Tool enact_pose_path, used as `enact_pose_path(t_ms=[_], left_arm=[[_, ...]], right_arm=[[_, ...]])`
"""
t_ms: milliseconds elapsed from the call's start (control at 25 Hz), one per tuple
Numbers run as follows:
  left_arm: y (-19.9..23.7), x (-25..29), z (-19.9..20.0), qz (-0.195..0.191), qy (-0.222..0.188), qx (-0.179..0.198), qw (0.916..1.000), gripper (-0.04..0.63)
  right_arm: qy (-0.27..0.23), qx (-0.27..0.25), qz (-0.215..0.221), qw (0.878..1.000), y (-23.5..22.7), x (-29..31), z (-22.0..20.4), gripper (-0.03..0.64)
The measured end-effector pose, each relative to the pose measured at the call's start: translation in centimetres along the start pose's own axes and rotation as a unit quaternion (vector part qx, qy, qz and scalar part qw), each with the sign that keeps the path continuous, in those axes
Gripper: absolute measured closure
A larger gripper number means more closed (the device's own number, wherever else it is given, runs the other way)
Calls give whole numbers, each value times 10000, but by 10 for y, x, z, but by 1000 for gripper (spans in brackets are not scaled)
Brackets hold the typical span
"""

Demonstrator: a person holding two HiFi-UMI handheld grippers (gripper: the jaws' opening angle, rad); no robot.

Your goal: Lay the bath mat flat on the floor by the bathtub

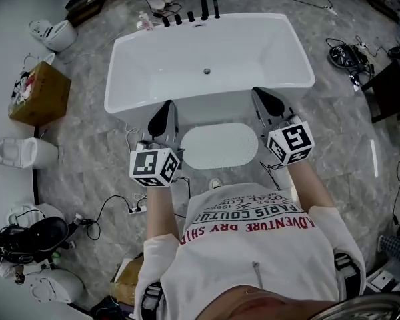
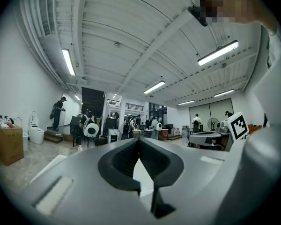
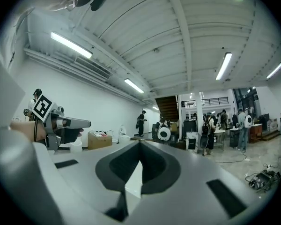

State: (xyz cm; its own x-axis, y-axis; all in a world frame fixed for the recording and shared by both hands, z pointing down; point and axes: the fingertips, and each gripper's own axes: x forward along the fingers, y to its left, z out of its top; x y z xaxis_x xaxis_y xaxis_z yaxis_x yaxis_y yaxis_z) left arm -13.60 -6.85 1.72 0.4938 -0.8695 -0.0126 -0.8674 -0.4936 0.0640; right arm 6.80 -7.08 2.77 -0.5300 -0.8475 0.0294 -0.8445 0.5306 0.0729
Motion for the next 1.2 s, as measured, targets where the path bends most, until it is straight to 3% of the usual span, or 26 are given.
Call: enact_pose_path(t_ms=[560,1200], left_arm=[[-2,3,3,134,57,160,9998,583],[-8,13,-2,-32,203,339,9992,583]], right_arm=[[-161,24,-10,9999,0,-8,8,611],[-171,-23,-137,9998,-9,-8,5,611]])
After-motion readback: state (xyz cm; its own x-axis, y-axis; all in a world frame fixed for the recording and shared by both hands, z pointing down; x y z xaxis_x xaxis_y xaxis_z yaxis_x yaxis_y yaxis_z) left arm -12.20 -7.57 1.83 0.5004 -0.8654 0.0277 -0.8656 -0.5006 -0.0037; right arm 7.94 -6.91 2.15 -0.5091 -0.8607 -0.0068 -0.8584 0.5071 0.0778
